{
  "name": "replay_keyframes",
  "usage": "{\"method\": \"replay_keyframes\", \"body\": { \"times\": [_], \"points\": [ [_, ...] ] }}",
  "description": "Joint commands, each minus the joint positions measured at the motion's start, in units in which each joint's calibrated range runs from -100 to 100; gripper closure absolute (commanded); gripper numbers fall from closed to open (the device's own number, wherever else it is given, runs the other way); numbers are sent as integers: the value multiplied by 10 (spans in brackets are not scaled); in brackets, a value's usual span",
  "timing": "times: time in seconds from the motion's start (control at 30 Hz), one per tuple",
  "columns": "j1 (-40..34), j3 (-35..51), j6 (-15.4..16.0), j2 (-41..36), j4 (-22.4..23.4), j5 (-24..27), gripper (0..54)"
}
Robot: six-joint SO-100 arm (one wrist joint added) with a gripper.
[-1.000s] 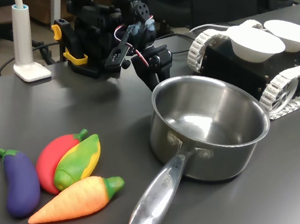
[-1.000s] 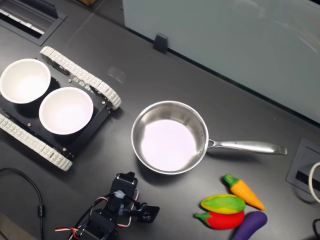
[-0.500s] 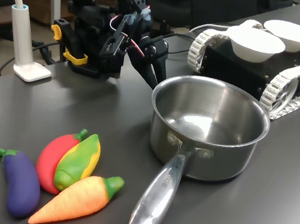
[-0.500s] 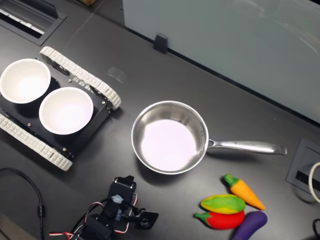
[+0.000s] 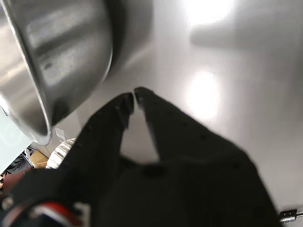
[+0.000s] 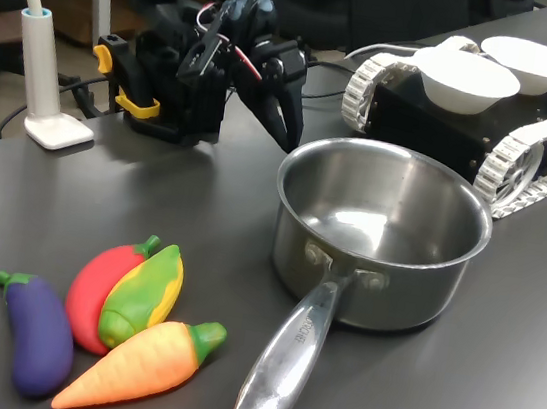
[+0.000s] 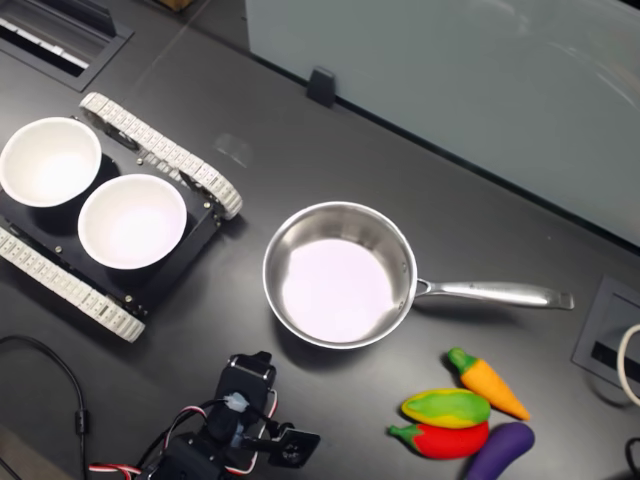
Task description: Pick up the chilli and place them in the pan
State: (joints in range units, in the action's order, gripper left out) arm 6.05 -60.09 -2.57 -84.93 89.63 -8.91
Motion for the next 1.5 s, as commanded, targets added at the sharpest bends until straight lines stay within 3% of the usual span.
{"method": "replay_keyframes", "body": {
  "times": [0.0, 0.2, 0.47, 1.03, 1.47],
  "points": [
    [24, 87, 12, 53, 10, -11, 536],
    [37, 106, 28, 81, 15, -17, 536],
    [89, 212, 37, 150, 47, -26, 536],
    [184, 425, 37, 253, 91, -64, 536],
    [273, 524, 37, 327, 99, -89, 536]
  ]
}}
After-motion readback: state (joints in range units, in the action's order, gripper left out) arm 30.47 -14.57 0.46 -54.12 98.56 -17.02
